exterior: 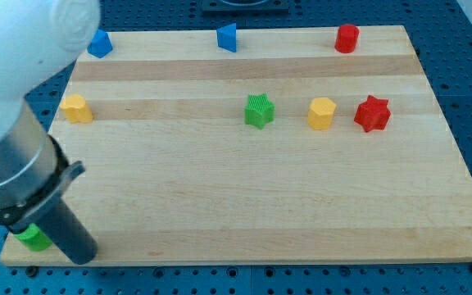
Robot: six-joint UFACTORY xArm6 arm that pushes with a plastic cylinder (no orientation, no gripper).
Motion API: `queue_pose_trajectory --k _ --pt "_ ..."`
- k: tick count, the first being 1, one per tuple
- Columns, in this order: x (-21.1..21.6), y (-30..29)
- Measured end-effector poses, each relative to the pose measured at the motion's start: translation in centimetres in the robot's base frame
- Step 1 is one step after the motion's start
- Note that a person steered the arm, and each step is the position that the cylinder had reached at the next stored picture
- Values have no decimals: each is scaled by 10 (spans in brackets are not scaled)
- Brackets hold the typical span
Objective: Place the arm at the top of the green circle
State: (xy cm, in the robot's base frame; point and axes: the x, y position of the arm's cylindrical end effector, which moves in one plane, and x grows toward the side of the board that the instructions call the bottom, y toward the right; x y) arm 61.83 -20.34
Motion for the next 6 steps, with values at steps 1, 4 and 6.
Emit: queue_pose_trajectory --k 1,4,6 --pt "-1 -10" --pt "0 -12" --pt "-69 18"
